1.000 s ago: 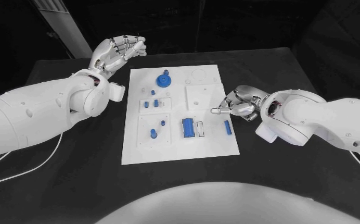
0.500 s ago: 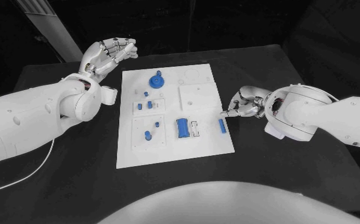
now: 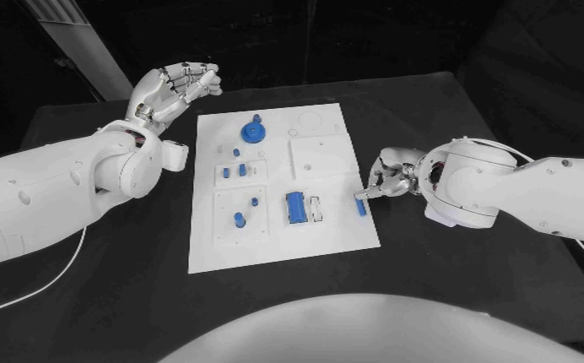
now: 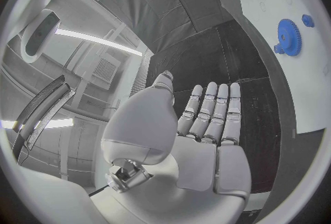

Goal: Assemble the parts on the task board

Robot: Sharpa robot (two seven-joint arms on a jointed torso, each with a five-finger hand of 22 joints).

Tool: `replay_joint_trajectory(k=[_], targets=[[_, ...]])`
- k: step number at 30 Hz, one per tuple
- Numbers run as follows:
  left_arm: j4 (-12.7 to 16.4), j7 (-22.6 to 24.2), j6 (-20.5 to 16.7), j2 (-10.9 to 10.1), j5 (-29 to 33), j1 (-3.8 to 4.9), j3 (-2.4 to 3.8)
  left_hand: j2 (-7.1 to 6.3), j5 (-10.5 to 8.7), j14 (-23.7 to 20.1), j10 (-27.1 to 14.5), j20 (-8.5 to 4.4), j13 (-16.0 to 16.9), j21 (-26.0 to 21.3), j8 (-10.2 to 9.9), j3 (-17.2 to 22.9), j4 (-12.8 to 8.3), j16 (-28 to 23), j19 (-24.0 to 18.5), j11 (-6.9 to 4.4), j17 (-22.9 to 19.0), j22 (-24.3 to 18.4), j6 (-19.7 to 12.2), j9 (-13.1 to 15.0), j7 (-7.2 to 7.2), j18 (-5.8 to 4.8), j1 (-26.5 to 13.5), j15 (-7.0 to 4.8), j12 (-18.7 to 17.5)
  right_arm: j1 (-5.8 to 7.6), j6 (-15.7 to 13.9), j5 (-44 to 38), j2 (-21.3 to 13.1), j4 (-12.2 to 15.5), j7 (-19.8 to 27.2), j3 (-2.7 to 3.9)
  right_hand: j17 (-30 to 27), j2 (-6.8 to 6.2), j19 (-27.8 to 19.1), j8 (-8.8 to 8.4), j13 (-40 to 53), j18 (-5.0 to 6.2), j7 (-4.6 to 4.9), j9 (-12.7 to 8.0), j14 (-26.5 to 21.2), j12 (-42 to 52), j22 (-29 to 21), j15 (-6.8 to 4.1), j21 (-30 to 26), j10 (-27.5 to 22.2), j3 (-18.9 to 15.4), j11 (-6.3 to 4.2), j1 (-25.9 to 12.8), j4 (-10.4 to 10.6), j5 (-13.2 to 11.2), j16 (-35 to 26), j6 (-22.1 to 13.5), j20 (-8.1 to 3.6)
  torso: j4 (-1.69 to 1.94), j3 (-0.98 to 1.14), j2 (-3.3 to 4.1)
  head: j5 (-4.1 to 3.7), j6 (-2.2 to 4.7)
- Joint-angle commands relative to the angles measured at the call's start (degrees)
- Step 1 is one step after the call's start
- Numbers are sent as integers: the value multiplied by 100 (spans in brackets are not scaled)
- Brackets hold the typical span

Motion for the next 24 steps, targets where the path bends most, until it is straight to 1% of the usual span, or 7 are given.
replay_joint_trajectory(k=[1,5,10,17,21,24], targets=[[11,755,52,1,14,6,4,46,27,-31,-33,-4,-9,-31,26,-42,6,34,15,13,-10,-8,-44,-8,593,-111,13,12,36,-1,271,-68,34,-14,-144,-1,1507,-10,584,30,1508,-43,-32,6,585,15,1509,40,18,607,7,-36,73,-36,19,14,0,39,2,-1,-2,25,0],[14,758,50,-2,14,6,4,46,27,-31,-33,-4,-9,-31,26,-42,6,34,15,13,-10,-8,-44,-8,593,-111,13,12,36,-3,342,-24,92,-37,-170,-1,1507,2,584,28,1508,-43,-34,2,585,15,1509,41,18,607,13,-39,101,-48,14,14,-1,39,2,-1,-3,16,0],[18,758,49,-7,14,5,4,46,27,-31,-33,-4,-9,-31,26,-42,6,34,15,13,-10,-8,-44,-8,593,-111,13,12,36,-5,406,20,161,-51,-186,-1,1507,35,584,-2,1508,-43,-24,-22,585,15,1509,45,18,607,14,-34,140,-55,-23,14,-33,42,-1,1,-1,40,0],[23,753,48,-12,14,5,4,46,27,-31,-33,-4,-9,-31,26,-42,6,34,15,13,-10,-8,-44,-8,593,-111,13,12,36,-6,487,40,221,-73,-208,-2,1507,64,584,-15,1508,-43,-24,-35,585,15,1509,51,18,607,24,-34,169,-63,-27,14,-30,45,6,-4,-2,43,0],[24,727,49,-12,14,5,4,50,33,-31,-35,-4,-9,-31,31,-45,6,40,15,13,-16,-9,-47,-8,593,-111,16,12,41,-8,539,80,253,-93,-199,-2,1507,121,584,-62,1508,-43,-37,-83,585,15,1509,52,18,607,36,-40,218,-73,-61,14,39,48,2,-3,0,60,0],[26,720,45,-15,14,5,4,50,33,-31,-35,-4,-9,-31,31,-45,6,40,15,13,-16,-9,-47,-8,593,-111,16,12,41,-8,603,99,291,-113,-212,-3,1507,136,584,-110,1508,-43,-43,-123,585,15,1509,50,18,607,34,-45,248,-83,-92,14,82,48,-7,-1,1,52,0]])
